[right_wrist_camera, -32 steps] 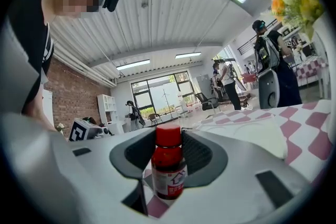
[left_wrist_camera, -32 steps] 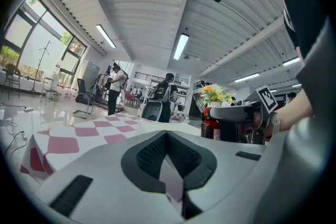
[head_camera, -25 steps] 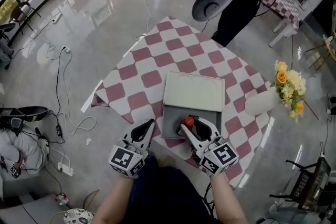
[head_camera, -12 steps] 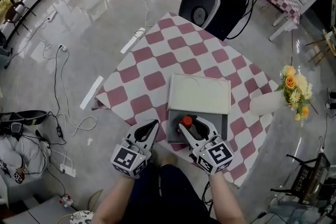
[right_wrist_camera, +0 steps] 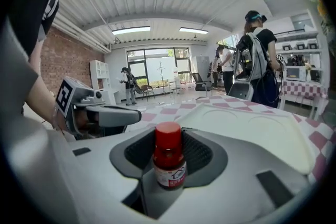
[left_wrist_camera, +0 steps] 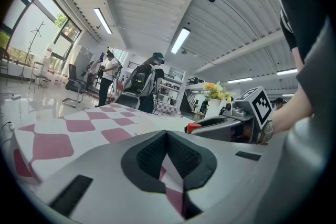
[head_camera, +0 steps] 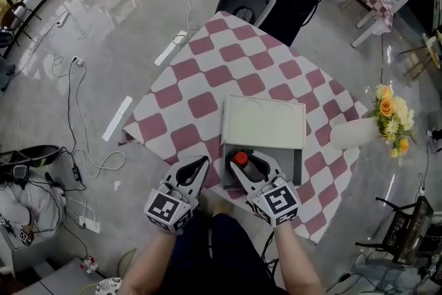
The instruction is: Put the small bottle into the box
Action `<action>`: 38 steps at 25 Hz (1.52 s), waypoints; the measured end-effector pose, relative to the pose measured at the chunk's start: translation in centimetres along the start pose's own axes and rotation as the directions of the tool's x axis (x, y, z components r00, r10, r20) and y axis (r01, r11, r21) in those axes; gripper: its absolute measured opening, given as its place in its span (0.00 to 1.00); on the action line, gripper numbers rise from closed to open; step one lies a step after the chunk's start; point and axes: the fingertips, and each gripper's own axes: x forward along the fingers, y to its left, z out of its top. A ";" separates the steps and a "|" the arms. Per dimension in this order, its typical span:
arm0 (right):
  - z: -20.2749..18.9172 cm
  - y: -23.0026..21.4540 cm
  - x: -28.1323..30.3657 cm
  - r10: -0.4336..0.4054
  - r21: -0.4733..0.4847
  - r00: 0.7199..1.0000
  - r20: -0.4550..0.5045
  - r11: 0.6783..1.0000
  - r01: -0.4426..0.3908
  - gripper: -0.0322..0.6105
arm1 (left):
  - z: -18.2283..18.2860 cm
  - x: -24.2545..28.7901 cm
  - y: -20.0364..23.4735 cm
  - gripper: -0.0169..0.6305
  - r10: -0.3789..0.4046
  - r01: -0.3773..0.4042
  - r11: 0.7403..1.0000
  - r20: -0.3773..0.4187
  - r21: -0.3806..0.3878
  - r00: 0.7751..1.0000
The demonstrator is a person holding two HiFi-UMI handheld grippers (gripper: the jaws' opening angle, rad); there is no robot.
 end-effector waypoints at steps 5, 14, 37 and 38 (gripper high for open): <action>-0.4 0.2 0.4 -0.001 -0.034 1.000 -0.013 0.999 0.000 0.29 | -0.3 -0.2 0.3 0.03 -0.002 0.002 1.000 0.001 -0.005 1.000; -0.8 0.2 0.0 -0.029 -0.035 1.000 -0.009 0.999 0.028 0.30 | -0.3 -0.7 0.3 0.03 0.004 -0.004 1.000 -0.001 -0.011 1.000; -0.8 0.8 -2.1 -0.081 0.017 0.996 0.023 0.997 0.080 0.38 | 0.2 -1.2 -1.5 0.03 -0.039 0.039 0.999 0.011 -0.029 0.999; -0.8 0.8 -2.3 -0.081 0.024 0.996 0.028 0.996 0.080 0.38 | 0.2 -1.1 -1.7 0.03 -0.043 0.043 0.999 0.012 -0.027 0.999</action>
